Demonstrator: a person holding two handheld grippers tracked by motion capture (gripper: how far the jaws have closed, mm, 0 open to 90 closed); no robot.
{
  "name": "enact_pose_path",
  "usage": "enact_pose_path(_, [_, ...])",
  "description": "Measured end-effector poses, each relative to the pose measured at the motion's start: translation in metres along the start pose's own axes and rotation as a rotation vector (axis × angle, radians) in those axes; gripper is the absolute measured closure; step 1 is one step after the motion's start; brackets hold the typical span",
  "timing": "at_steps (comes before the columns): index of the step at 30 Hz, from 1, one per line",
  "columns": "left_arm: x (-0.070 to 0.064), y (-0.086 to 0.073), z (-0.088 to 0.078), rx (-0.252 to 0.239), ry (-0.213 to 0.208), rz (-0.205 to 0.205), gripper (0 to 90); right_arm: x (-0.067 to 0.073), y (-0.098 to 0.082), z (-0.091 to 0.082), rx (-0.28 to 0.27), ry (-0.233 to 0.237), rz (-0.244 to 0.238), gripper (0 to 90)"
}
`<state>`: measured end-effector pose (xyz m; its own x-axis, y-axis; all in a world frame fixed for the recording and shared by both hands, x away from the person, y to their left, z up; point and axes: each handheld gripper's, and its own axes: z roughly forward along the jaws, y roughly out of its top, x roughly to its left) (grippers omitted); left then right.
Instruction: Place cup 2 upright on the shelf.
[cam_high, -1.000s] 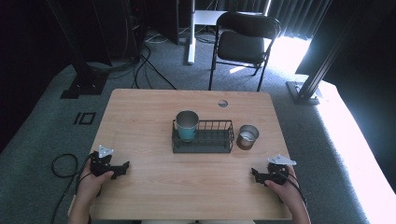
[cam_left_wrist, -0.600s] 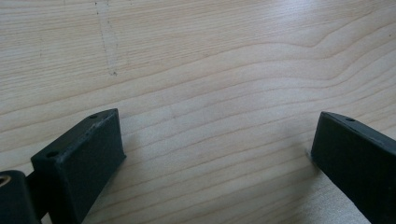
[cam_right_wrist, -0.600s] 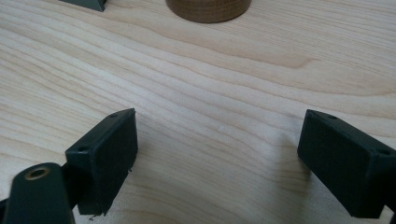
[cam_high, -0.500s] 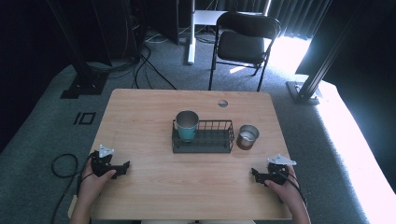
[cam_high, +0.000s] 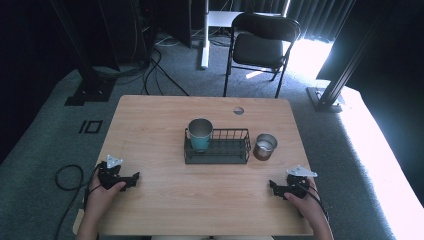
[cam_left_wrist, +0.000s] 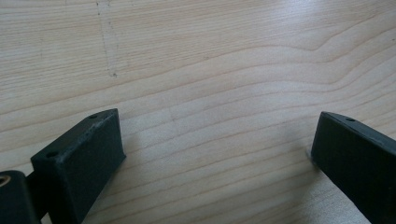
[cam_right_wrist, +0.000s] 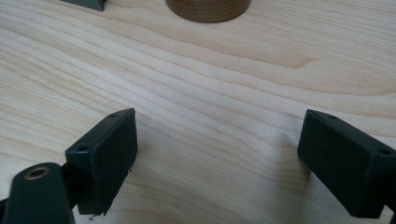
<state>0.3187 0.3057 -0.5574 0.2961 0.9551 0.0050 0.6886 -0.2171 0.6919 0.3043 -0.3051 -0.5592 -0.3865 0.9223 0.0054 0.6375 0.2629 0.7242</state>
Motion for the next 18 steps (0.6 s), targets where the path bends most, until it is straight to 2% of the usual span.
enact_pose_path(10, [0.0000,0.0000,0.0000,0.000,0.000,0.000,3.0,-0.0005,0.0010,0.0009,-0.003,-0.006,0.006,13.4])
enact_pose_path(18, [0.0000,0.0000,0.0000,0.000,0.000,0.000,3.0,-0.0033,0.0057,0.0041,-0.034,-0.026,0.045,13.1])
